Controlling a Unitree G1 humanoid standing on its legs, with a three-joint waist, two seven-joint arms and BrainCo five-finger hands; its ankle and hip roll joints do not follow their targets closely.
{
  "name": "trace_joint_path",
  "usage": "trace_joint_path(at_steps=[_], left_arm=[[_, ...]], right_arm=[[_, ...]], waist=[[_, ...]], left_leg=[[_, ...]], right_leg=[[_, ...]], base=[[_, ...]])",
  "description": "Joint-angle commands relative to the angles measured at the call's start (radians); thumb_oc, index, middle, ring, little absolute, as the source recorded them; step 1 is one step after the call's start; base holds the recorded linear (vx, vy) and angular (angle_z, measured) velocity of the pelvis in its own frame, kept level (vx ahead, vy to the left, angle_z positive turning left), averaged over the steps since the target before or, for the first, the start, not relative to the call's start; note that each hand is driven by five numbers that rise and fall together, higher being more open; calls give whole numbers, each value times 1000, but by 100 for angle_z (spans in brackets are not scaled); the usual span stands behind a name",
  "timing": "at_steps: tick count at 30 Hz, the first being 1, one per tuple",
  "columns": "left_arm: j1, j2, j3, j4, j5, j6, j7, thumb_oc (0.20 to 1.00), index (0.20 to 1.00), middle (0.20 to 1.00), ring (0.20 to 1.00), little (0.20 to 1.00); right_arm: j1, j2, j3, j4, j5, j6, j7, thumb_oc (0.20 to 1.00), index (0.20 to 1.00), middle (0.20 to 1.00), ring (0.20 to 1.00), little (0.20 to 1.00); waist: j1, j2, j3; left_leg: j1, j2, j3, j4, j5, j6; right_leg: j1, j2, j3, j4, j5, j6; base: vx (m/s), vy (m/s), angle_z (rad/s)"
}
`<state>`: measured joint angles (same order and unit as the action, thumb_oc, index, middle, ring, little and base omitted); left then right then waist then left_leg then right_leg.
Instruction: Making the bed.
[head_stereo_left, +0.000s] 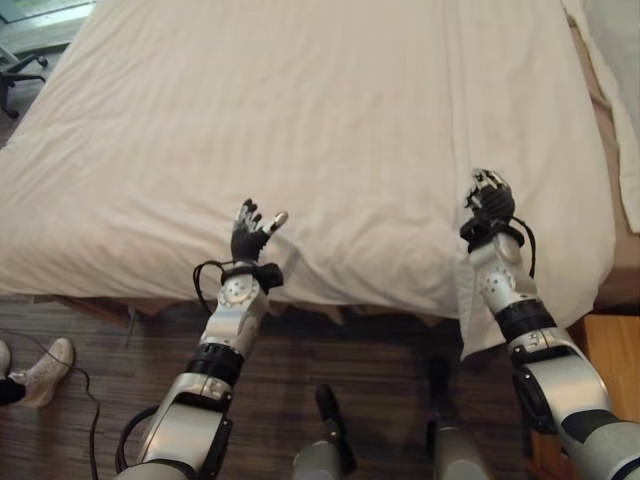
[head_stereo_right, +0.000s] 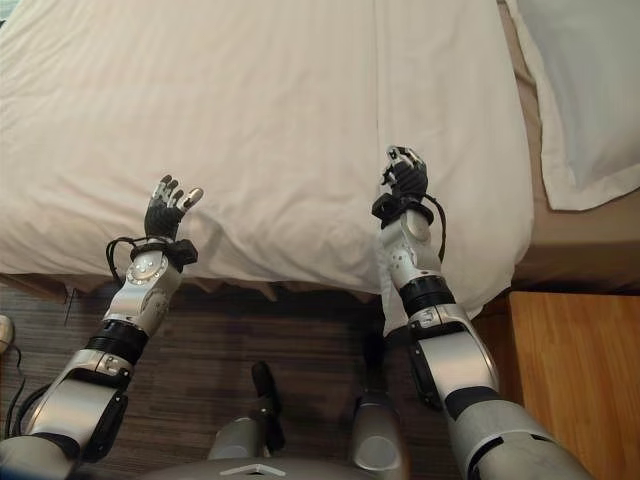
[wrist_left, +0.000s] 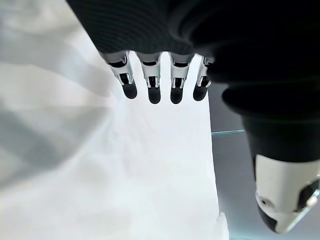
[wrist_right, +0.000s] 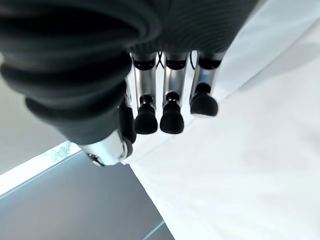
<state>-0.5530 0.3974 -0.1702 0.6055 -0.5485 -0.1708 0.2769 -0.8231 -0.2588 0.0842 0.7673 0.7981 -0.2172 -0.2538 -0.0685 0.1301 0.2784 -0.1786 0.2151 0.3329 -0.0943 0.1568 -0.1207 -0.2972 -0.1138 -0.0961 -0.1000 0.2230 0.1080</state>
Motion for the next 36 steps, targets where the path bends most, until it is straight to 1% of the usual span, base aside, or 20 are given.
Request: trace_joint_path(at_steps=[1, 2, 7, 10, 11, 14, 15, 17, 18, 19, 20, 21, 25, 27, 28, 29, 30, 34, 35, 36], left_arm=[[-85, 61, 23, 46, -39, -64, -4, 1000, 1000, 1000, 1000, 1000], [-53, 46, 41, 45, -47, -66, -19, 1000, 1000, 1000, 1000, 1000], [102, -23, 111, 22, -73, -54, -74, 1000, 1000, 1000, 1000, 1000], [200, -81, 132, 12, -79, -33, -118, 1000, 1000, 1000, 1000, 1000], [213, -93, 137, 11, -84, -26, -123, 1000, 1000, 1000, 1000, 1000], [242, -105, 156, 14, -104, -21, -132, 1000, 1000, 1000, 1000, 1000], [250, -110, 156, 14, -106, -19, -133, 1000, 1000, 1000, 1000, 1000], [257, -112, 160, 15, -104, -15, -131, 1000, 1000, 1000, 1000, 1000], [271, -110, 172, 21, -104, -11, -131, 1000, 1000, 1000, 1000, 1000], [287, -109, 173, 24, -101, -10, -132, 1000, 1000, 1000, 1000, 1000], [287, -110, 150, 60, -72, 7, -139, 1000, 1000, 1000, 1000, 1000], [303, -115, 111, 41, -10, 13, -147, 1000, 1000, 1000, 1000, 1000], [342, -118, 103, -41, 22, 21, -138, 1000, 1000, 1000, 1000, 1000], [348, -133, 88, -47, 52, 28, -117, 1000, 1000, 1000, 1000, 1000], [348, -133, 88, -48, 53, 28, -117, 1000, 1000, 1000, 1000, 1000], [418, -112, 99, -147, 96, 33, -144, 1000, 1000, 1000, 1000, 1000], [420, -112, 99, -148, 96, 34, -144, 1000, 1000, 1000, 1000, 1000], [459, -23, 140, -267, 272, 43, -122, 1000, 1000, 1000, 1000, 1000], [460, -22, 140, -268, 273, 44, -121, 1000, 1000, 1000, 1000, 1000], [481, 20, 176, -339, 316, 41, -115, 1000, 1000, 1000, 1000, 1000]], right_arm=[[-70, 4, -36, 25, 69, -72, 13, 200, 200, 200, 200, 200], [-32, 12, -74, 18, 112, -89, 36, 200, 200, 200, 200, 200], [236, 69, -213, -18, 228, -121, 89, 200, 200, 200, 200, 200], [418, 64, -285, -3, 215, -87, 109, 200, 200, 200, 200, 200], [462, 59, -312, 17, 210, -70, 110, 200, 200, 200, 200, 200], [544, 42, -341, 115, 159, -11, 102, 200, 200, 200, 200, 200], [562, 34, -346, 153, 137, 13, 98, 200, 200, 200, 200, 200], [584, 24, -350, 176, 107, 37, 96, 200, 200, 200, 200, 200], [619, 4, -345, 219, 42, 70, 92, 200, 200, 200, 200, 200], [635, -4, -335, 248, 1, 90, 92, 511, 511, 511, 511, 511], [656, -25, -274, 251, -111, 135, 101, 1000, 1000, 1000, 1000, 1000], [670, -40, -206, 205, -195, 153, 128, 1000, 1000, 1000, 1000, 1000], [674, -73, -98, 7, -332, 149, 148, 1000, 1000, 1000, 1000, 1000], [651, -108, -31, -119, -455, 145, 137, 1000, 1000, 1000, 1000, 1000], [652, -108, -31, -120, -456, 145, 136, 1000, 1000, 1000, 1000, 1000], [643, -152, -7, -277, -542, 132, 149, 1000, 1000, 1000, 1000, 1000], [644, -152, -7, -277, -542, 132, 149, 1000, 1000, 1000, 1000, 1000], [656, -140, -18, -418, -543, 111, 168, 1000, 1000, 1000, 1000, 1000], [656, -139, -18, -418, -544, 112, 168, 1000, 1000, 1000, 1000, 1000], [680, -139, -35, -475, -537, 97, 176, 1000, 1000, 1000, 1000, 1000]], waist=[[-21, -31, 38], [-36, -7, 45], [-108, 40, 36], [-173, 60, 4], [-200, 60, -5], [-242, 52, -37], [-245, 50, -51], [-253, 42, -60], [-257, 30, -71], [-256, 21, -81], [-257, -1, -95], [-248, -32, -109], [-222, -78, -142], [-202, -106, -160], [-203, -106, -159], [-165, -146, -179], [-166, -146, -179], [-119, -188, -199], [-119, -188, -202], [-102, -199, -210]], left_leg=[[34, 50, 23, 7, -28, -80], [28, 45, 41, 7, -29, -78], [55, 30, 84, 7, -53, -70], [107, 15, 125, 7, -82, -62], [122, 12, 134, 7, -89, -58], [166, 1, 165, 7, -115, -48], [191, -6, 163, 7, -146, -49], [204, -8, 172, 7, -151, -46], [219, -8, 176, 7, -155, -44], [231, -9, 177, 7, -157, -41], [250, -7, 178, 7, -157, -39], [257, 2, 181, 7, -128, -34], [282, 10, 148, 7, -125, -32], [295, 18, 136, 7, -124, -34], [295, 18, 135, 7, -124, -34], [306, 28, 117, 7, -124, -33], [306, 27, 116, 7, -124, -33], [304, 40, 81, 7, -123, -37], [299, 41, 81, 7, -119, -37], [296, 47, 66, 7, -118, -40]], right_leg=[[67, -27, 41, 14, -162, 40], [45, -32, 58, 15, -156, 47], [40, -43, 98, 13, -155, 60], [54, -44, 127, 13, -160, 63], [57, -42, 136, 13, -161, 65], [64, -34, 178, 13, -162, 67], [76, -36, 189, 13, -181, 75], [80, -33, 197, 13, -180, 75], [90, -30, 203, 13, -180, 77], [98, -30, 206, 13, -179, 76], [114, -27, 207, 13, -177, 75], [132, -23, 205, 13, -158, 63], [188, -24, 171, 18, -169, 54], [217, -24, 150, 19, -175, 49], [218, -24, 149, 19, -175, 49], [253, -23, 121, 21, -187, 43], [254, -24, 120, 21, -187, 43], [289, -25, 74, 25, -201, 41], [285, -24, 75, 24, -198, 39], [299, -27, 51, 26, -205, 39]], base=[[-61, 83, -33], [-42, 94, -38], [15, 125, -34], [109, 149, -30], [128, 140, -34], [120, 94, -44], [147, 93, -51], [67, 38, -41], [12, -5, -50], [-2, -20, -33], [-104, -102, -28], [-137, -97, -5], [-51, -25, 11], [-10, 9, 30], [-12, 9, 33], [-5, 0, 26], [-11, 0, 31], [6, -10, 44], [35, -1, 20], [25, 7, 19]])
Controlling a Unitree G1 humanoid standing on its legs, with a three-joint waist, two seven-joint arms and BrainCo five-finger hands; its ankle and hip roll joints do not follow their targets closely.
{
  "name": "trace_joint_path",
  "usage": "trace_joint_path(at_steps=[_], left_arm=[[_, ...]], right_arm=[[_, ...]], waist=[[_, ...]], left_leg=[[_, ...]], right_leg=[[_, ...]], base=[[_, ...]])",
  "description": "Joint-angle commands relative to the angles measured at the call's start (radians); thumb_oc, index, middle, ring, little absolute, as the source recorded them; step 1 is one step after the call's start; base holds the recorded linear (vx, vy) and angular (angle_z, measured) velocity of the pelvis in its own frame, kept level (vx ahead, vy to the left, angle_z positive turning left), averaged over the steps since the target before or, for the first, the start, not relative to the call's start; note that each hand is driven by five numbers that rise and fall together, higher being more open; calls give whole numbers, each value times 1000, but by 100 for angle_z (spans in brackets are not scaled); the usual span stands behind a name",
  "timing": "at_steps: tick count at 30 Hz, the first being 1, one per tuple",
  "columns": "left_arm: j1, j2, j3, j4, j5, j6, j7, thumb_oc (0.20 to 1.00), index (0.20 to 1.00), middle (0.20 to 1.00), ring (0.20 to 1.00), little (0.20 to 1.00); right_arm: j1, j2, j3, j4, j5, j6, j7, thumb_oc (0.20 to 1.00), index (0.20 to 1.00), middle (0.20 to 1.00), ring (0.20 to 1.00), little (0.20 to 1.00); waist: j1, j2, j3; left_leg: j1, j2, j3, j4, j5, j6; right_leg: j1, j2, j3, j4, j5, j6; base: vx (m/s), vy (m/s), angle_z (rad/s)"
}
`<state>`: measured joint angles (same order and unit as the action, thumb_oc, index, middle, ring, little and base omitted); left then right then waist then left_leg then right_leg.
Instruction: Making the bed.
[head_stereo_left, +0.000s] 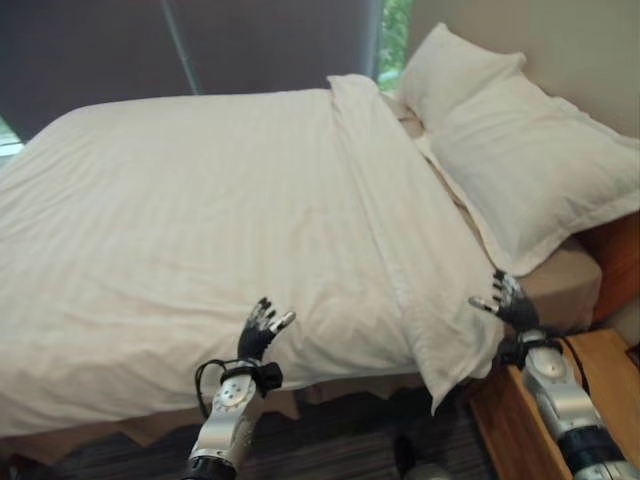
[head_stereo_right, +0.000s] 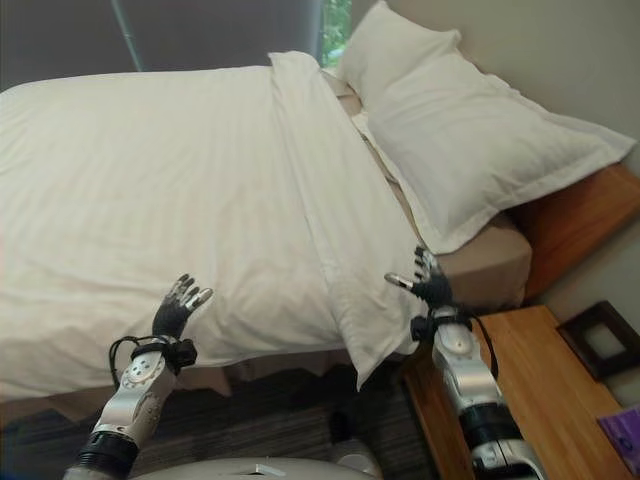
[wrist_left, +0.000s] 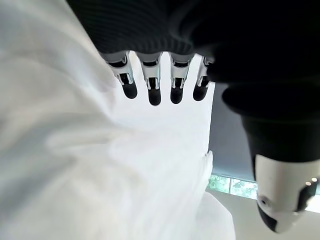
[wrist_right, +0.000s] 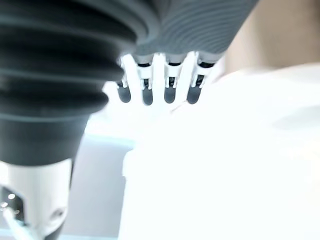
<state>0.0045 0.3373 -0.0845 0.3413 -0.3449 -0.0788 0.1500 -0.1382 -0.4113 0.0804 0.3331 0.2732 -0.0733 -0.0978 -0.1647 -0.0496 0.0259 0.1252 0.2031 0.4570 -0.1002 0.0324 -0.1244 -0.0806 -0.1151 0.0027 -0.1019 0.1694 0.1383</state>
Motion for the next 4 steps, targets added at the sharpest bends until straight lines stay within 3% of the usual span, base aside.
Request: trace_joint_path(at_steps=[1, 4], left_arm=[[-72, 93, 102, -98, 134, -54, 15, 1000, 1000, 1000, 1000, 1000], [-32, 97, 116, -161, 150, -53, -6, 1000, 1000, 1000, 1000, 1000]], right_arm=[[8, 18, -41, -68, -11, -52, 22, 1000, 1000, 1000, 1000, 1000], [38, 42, -47, -102, -10, -57, 35, 1000, 1000, 1000, 1000, 1000]], waist=[[0, -21, 39], [8, -28, 33]], left_leg=[[-10, 61, -61, 13, 6, -38], [-16, 64, -75, 13, 8, -38]], right_leg=[[89, -28, -59, 27, -154, 10], [102, -31, -84, 27, -159, 10]], base=[[54, 24, 30], [23, 17, 52]])
